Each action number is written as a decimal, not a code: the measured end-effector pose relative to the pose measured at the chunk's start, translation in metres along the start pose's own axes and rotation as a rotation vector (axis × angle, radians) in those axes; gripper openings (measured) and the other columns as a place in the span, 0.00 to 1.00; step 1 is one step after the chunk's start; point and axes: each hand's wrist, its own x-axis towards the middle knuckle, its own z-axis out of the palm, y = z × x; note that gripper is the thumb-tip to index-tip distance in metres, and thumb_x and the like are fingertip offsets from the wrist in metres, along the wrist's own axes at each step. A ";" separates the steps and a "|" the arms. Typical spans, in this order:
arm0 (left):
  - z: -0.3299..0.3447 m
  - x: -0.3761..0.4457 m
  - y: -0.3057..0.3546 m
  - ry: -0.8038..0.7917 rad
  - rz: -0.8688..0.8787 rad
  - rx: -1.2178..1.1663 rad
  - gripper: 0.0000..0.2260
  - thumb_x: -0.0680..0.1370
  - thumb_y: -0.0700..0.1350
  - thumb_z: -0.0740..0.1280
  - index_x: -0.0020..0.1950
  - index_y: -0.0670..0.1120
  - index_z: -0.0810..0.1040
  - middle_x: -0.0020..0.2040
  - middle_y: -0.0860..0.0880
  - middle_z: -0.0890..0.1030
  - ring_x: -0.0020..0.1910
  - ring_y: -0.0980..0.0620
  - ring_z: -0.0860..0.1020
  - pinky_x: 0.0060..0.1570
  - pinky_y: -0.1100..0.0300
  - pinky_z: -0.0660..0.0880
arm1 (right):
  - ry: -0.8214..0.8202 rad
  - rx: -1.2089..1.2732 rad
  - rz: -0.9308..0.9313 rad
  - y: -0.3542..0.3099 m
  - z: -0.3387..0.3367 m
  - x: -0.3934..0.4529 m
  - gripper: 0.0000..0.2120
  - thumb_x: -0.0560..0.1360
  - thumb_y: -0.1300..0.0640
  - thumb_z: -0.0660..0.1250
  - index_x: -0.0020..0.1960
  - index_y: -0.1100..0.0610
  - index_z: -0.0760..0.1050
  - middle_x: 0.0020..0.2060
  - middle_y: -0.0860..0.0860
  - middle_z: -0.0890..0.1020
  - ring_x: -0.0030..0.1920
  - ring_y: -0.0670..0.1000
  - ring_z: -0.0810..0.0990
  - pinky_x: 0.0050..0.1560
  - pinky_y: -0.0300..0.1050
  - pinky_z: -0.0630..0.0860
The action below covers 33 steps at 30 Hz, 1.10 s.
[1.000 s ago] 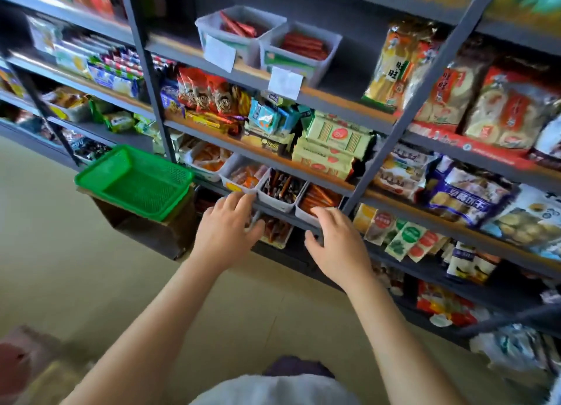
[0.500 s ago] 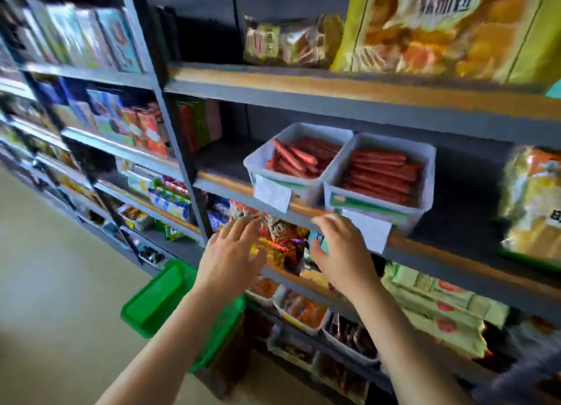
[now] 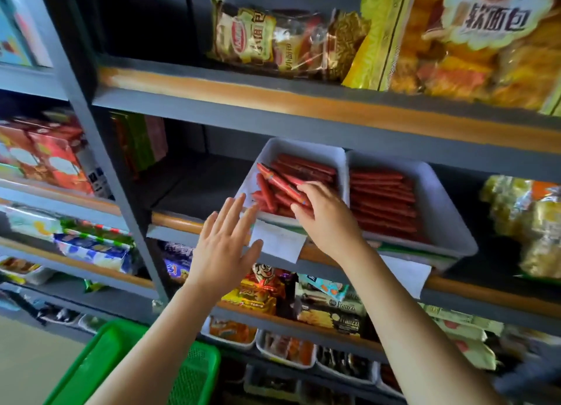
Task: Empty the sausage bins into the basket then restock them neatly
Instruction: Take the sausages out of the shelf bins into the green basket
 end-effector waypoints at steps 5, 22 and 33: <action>-0.001 0.013 -0.034 -0.010 0.090 -0.081 0.30 0.80 0.58 0.55 0.80 0.50 0.55 0.81 0.52 0.55 0.80 0.50 0.53 0.76 0.47 0.55 | -0.160 -0.064 0.303 -0.023 0.017 0.052 0.29 0.73 0.39 0.69 0.66 0.55 0.69 0.63 0.55 0.77 0.61 0.59 0.76 0.57 0.50 0.72; -0.002 0.011 -0.029 -0.011 0.055 -0.223 0.29 0.79 0.58 0.52 0.80 0.50 0.59 0.80 0.51 0.57 0.78 0.47 0.58 0.72 0.44 0.61 | -0.370 -0.306 0.468 -0.029 0.027 0.091 0.38 0.63 0.38 0.76 0.64 0.60 0.71 0.58 0.56 0.78 0.52 0.57 0.78 0.50 0.48 0.75; -0.005 0.010 -0.026 -0.056 0.025 -0.230 0.31 0.79 0.62 0.48 0.81 0.52 0.55 0.81 0.53 0.54 0.79 0.50 0.56 0.74 0.46 0.57 | -0.272 -0.266 0.448 -0.008 0.015 0.082 0.19 0.69 0.51 0.73 0.55 0.55 0.70 0.48 0.53 0.80 0.44 0.53 0.78 0.40 0.45 0.72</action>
